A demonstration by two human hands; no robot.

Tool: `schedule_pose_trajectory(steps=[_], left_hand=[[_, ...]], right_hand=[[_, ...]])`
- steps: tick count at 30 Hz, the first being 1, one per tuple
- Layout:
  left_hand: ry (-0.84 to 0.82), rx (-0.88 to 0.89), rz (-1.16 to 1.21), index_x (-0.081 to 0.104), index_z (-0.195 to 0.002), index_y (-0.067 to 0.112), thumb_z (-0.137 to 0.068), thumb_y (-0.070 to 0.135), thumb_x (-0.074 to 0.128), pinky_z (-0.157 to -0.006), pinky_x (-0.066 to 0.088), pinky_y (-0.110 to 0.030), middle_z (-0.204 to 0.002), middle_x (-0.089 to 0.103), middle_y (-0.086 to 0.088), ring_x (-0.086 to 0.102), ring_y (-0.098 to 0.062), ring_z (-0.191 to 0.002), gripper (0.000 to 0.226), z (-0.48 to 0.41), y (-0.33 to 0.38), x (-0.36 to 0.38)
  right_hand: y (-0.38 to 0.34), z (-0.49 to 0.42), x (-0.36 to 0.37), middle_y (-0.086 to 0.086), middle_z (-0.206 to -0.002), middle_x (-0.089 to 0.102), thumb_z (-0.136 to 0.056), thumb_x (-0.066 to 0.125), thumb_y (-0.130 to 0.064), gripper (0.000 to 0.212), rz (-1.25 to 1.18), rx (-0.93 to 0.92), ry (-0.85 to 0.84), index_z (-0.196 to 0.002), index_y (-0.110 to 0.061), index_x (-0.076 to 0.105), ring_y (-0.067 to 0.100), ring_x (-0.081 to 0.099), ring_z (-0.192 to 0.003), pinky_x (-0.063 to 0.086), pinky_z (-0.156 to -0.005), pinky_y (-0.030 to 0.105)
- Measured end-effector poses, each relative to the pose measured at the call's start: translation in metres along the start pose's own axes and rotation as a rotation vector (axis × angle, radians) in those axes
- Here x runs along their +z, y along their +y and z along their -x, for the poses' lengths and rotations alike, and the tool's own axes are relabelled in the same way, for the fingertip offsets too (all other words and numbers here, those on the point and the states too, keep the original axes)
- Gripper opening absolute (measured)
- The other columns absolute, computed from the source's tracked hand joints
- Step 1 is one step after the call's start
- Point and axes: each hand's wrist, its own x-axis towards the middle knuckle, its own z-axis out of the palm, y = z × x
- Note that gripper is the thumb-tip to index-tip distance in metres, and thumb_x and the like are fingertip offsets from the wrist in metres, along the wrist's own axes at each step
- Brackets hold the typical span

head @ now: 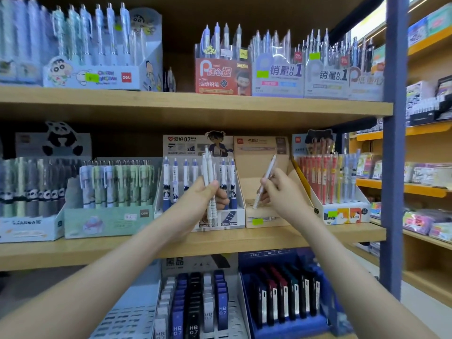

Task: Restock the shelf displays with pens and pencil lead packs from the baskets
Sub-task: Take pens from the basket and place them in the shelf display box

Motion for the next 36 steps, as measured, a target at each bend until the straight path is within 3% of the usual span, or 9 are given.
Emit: schedule_pose_trajectory(steps=[7,14,17,19,21,24,29,32,36], left_hand=[[-0.006,-0.006,0.006,0.053,-0.097,0.007,-0.103,0.026,0.037,-0.098,0.049,-0.044,-0.092,0.068,-0.008,0.065,-0.025,-0.097,0.026,-0.006,0.000,0.004],[-0.028,-0.017,0.049,0.054,-0.092,0.006,-0.102,0.024,0.037,-0.093,0.051,-0.038,-0.088,0.066,-0.008,0.066,-0.022,-0.093,0.027,-0.010,0.007,-0.003],[-0.035,-0.014,0.085,0.054,-0.092,0.007,-0.102,0.023,0.037,-0.093,0.052,-0.038,-0.087,0.066,-0.008,0.066,-0.021,-0.092,0.025,-0.013,0.008,-0.007],[-0.037,-0.011,0.105,0.054,-0.092,0.007,-0.102,0.022,0.037,-0.092,0.052,-0.038,-0.086,0.066,-0.007,0.067,-0.021,-0.090,0.025,-0.015,0.007,-0.010],[-0.042,-0.014,0.124,0.054,-0.092,0.006,-0.102,0.022,0.038,-0.091,0.053,-0.037,-0.085,0.066,-0.007,0.067,-0.020,-0.088,0.025,-0.016,0.006,-0.011],[-0.053,-0.019,0.149,0.054,-0.094,0.005,-0.102,0.021,0.039,-0.092,0.052,-0.038,-0.084,0.066,-0.007,0.066,-0.021,-0.088,0.023,-0.017,0.005,-0.013],[-0.068,-0.011,0.171,0.051,-0.099,0.004,-0.100,0.019,0.041,-0.089,0.053,-0.036,-0.086,0.064,-0.007,0.065,-0.020,-0.088,0.018,-0.017,0.005,-0.011],[-0.045,0.010,0.162,0.050,-0.108,0.004,-0.100,0.016,0.043,-0.080,0.053,-0.029,-0.086,0.063,-0.006,0.066,-0.015,-0.082,0.016,-0.017,0.003,-0.007],[-0.042,0.020,0.173,0.051,-0.103,0.008,-0.099,0.013,0.045,-0.080,0.054,-0.029,-0.086,0.064,-0.006,0.066,-0.015,-0.081,0.009,-0.017,0.001,-0.003]], right_hand=[[-0.006,0.006,-0.008,0.007,-0.085,0.068,-0.097,0.049,-0.020,0.006,-0.059,0.002,-0.005,-0.097,-0.015,0.053,0.018,0.068,-0.076,0.058,-0.072,0.034],[-0.003,-0.034,-0.011,0.011,-0.088,0.068,-0.096,0.052,-0.016,0.012,-0.187,0.091,0.113,-0.103,-0.010,0.060,0.019,0.067,-0.077,0.057,-0.077,0.034],[0.004,-0.051,0.004,0.006,-0.083,0.068,-0.095,0.055,-0.015,0.011,-0.162,0.180,0.072,-0.103,-0.012,0.061,0.018,0.068,-0.076,0.055,-0.085,0.038],[0.007,-0.058,0.013,0.005,-0.080,0.066,-0.094,0.055,-0.015,0.005,-0.123,0.204,0.045,-0.090,-0.016,0.058,0.019,0.066,-0.076,0.055,-0.086,0.041],[0.011,-0.064,0.017,0.005,-0.077,0.065,-0.095,0.054,-0.015,0.013,-0.064,0.205,0.041,-0.083,-0.018,0.054,0.020,0.065,-0.074,0.054,-0.086,0.043],[0.011,-0.067,0.016,0.006,-0.085,0.065,-0.095,0.054,-0.018,0.002,-0.005,0.193,0.037,-0.095,-0.016,0.056,0.020,0.065,-0.079,0.054,-0.085,0.044],[0.011,-0.070,0.013,0.005,-0.088,0.064,-0.094,0.055,-0.017,0.021,0.011,0.204,-0.025,-0.114,-0.014,0.056,0.017,0.065,-0.077,0.055,-0.084,0.040],[0.013,-0.070,0.019,0.006,-0.086,0.067,-0.093,0.058,-0.018,0.014,0.056,0.221,-0.105,-0.106,-0.014,0.059,0.018,0.066,-0.076,0.056,-0.082,0.039],[0.010,-0.072,0.022,0.006,-0.082,0.067,-0.093,0.058,-0.017,0.003,0.132,0.179,-0.124,-0.094,-0.014,0.059,0.016,0.065,-0.072,0.057,-0.079,0.036]])
